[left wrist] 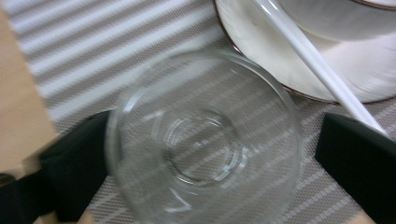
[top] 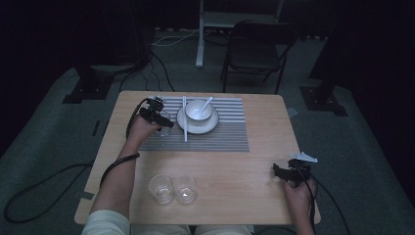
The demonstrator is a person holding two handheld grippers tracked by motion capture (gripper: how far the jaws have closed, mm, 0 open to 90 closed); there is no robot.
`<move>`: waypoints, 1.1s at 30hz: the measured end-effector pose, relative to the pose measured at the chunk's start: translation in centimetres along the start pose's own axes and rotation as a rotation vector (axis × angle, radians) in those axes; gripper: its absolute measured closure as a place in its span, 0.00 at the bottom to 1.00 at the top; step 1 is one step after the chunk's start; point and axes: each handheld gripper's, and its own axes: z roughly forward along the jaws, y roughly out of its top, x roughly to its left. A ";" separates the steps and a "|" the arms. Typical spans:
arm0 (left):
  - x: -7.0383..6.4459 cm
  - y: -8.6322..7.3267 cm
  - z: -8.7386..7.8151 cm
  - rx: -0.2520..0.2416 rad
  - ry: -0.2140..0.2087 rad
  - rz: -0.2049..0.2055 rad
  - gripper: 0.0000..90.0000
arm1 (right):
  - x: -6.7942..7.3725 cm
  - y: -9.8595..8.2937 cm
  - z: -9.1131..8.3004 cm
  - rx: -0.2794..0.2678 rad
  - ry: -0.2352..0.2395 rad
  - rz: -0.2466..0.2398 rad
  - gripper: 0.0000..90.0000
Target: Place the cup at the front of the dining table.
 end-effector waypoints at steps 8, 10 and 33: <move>-0.3 -1.9 0.8 -0.081 0.039 0.049 0.00 | 0.0 0.0 0.0 0.000 0.000 0.001 0.14; -0.2 -2.2 0.9 -0.090 0.038 0.051 0.00 | 0.0 0.0 0.0 0.000 0.000 0.000 0.14; 0.6 -7.2 1.8 -0.127 0.022 0.002 0.00 | 0.0 0.0 0.0 0.000 0.000 0.001 0.14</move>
